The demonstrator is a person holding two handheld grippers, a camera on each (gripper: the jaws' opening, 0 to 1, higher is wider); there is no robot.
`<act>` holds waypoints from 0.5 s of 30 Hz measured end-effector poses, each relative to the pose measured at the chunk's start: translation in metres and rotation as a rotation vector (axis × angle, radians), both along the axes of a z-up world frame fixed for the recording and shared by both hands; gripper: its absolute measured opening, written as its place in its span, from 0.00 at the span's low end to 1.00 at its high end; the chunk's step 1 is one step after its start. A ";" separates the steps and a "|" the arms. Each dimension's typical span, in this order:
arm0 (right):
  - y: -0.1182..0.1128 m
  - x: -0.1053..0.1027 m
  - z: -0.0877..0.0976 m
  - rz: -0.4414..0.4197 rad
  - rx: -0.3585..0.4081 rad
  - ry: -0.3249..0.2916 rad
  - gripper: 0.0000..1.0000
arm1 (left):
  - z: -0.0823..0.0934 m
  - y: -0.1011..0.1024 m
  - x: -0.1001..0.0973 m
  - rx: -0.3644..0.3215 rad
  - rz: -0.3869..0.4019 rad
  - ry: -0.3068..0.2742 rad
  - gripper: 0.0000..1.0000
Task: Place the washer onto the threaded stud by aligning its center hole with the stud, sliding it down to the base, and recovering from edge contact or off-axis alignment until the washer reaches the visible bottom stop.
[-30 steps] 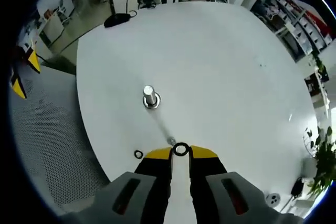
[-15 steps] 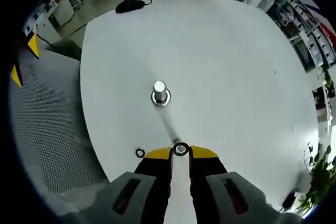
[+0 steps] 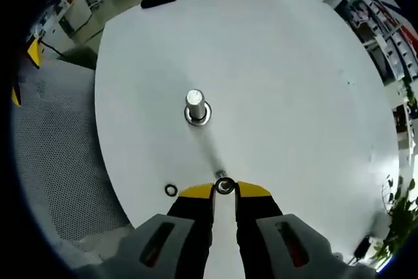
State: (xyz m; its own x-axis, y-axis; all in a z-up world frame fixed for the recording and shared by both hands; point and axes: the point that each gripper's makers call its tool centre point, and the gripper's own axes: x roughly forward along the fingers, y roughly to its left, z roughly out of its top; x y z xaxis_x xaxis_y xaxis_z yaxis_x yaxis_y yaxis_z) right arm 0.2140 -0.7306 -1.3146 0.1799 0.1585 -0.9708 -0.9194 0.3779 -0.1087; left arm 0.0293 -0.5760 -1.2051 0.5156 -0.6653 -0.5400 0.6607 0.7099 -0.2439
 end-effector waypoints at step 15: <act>-0.002 0.001 -0.028 0.008 -0.029 0.046 0.14 | -0.002 0.001 0.000 0.006 0.006 0.010 0.28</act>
State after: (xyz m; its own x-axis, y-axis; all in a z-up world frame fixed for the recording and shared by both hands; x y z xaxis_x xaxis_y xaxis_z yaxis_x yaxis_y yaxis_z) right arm 0.2152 -0.7328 -1.3425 0.1337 0.1314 -0.9823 -0.9267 0.3678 -0.0769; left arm 0.0296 -0.5748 -1.2071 0.5142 -0.6591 -0.5488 0.6541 0.7153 -0.2462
